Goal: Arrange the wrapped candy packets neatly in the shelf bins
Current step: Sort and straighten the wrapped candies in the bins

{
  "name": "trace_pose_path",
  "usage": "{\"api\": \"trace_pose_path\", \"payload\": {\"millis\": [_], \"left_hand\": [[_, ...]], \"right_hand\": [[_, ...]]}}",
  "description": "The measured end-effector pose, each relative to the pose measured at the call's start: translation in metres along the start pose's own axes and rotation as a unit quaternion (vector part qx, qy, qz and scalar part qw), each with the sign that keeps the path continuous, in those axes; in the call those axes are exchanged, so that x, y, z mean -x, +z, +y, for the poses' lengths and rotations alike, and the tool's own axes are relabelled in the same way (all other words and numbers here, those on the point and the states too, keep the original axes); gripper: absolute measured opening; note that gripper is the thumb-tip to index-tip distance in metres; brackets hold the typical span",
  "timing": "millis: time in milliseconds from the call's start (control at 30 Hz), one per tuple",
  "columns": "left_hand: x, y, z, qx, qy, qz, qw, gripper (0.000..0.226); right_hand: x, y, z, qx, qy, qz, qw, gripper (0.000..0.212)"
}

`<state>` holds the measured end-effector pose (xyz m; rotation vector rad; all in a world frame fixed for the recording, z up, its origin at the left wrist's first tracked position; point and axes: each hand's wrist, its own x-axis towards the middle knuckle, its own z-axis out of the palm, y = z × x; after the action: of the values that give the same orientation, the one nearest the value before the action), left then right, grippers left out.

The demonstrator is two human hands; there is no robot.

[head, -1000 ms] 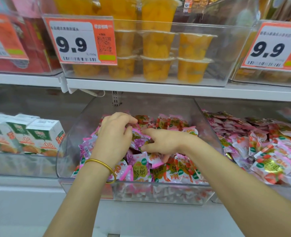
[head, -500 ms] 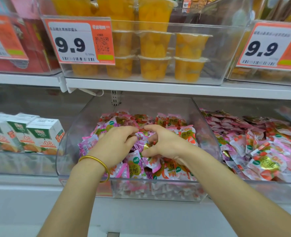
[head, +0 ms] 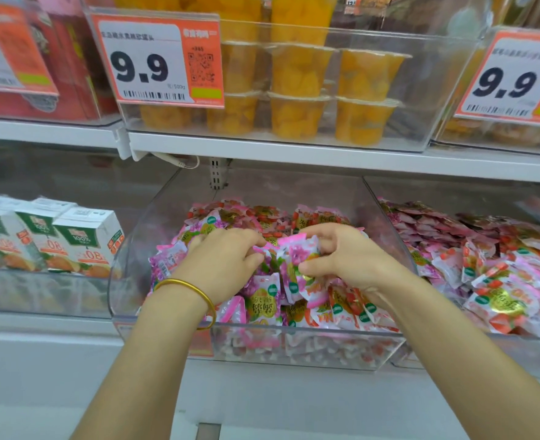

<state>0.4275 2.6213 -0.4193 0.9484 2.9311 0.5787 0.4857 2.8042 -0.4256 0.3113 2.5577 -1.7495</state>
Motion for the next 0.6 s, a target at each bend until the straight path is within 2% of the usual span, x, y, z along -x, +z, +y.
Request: {"api": "trace_pose_path", "payload": {"millis": [67, 133, 200, 300, 367, 467, 600], "left_hand": [[0.001, -0.001, 0.002, -0.012, 0.001, 0.02, 1.0, 0.028], [0.001, -0.001, 0.005, -0.011, 0.012, 0.08, 0.997, 0.028], [0.003, -0.002, 0.012, 0.101, 0.02, 0.126, 0.987, 0.028], [0.005, 0.001, 0.027, 0.316, 0.037, 0.06, 0.946, 0.04], [0.004, 0.008, 0.034, 0.34, 0.059, 0.03, 0.938, 0.045], [0.001, 0.012, 0.046, 0.347, 0.082, 0.046, 0.933, 0.052], [-0.002, 0.016, 0.072, 0.423, 0.094, 0.049, 0.9, 0.068]], "right_hand": [[0.001, -0.006, -0.002, -0.035, -0.017, 0.04, 0.998, 0.046], [0.004, -0.011, -0.006, -0.072, -0.034, 0.066, 0.995, 0.03], [0.008, -0.013, -0.007, -0.115, -0.049, 0.075, 0.989, 0.022], [0.012, -0.01, -0.011, -0.194, -0.064, 0.071, 0.976, 0.019], [0.016, -0.006, -0.014, -0.223, -0.072, 0.076, 0.969, 0.017], [0.028, -0.009, -0.015, -0.216, -0.083, 0.104, 0.967, 0.014], [0.054, -0.037, -0.012, -0.19, -0.095, 0.122, 0.97, 0.03]]}}
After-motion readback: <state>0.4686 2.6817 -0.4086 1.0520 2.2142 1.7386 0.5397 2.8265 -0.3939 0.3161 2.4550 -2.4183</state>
